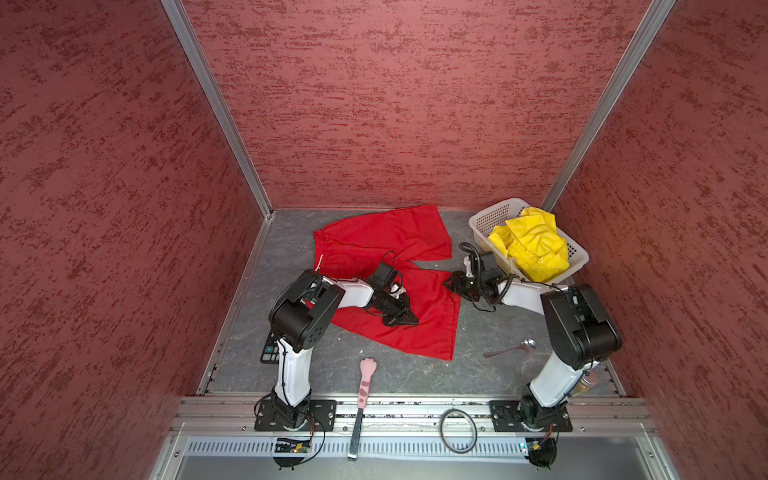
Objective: Fold and stack the shorts
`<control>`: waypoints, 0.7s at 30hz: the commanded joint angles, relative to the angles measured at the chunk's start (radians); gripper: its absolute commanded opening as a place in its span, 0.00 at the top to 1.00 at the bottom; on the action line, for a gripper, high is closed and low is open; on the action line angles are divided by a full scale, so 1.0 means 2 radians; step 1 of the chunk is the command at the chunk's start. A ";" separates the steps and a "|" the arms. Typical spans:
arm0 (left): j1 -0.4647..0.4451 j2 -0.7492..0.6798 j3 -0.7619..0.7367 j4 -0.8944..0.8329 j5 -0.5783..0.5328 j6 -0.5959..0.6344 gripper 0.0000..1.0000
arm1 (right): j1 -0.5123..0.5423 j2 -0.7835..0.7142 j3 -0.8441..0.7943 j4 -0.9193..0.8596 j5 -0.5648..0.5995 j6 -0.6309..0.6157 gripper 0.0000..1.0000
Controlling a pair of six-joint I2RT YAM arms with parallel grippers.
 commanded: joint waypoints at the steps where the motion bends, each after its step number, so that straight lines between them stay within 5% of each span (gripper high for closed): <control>1: -0.012 0.069 -0.040 -0.109 -0.138 0.008 0.89 | 0.001 -0.004 0.000 0.001 0.009 0.005 0.43; 7: -0.012 0.068 -0.041 -0.110 -0.138 0.008 0.89 | 0.001 0.025 0.021 0.036 -0.015 0.030 0.54; 13: -0.012 0.067 -0.045 -0.104 -0.137 0.006 0.89 | -0.001 0.030 0.047 0.023 -0.002 0.040 0.92; 21: -0.010 0.068 -0.050 -0.093 -0.135 0.006 0.89 | -0.006 0.004 0.104 -0.084 0.068 -0.014 1.00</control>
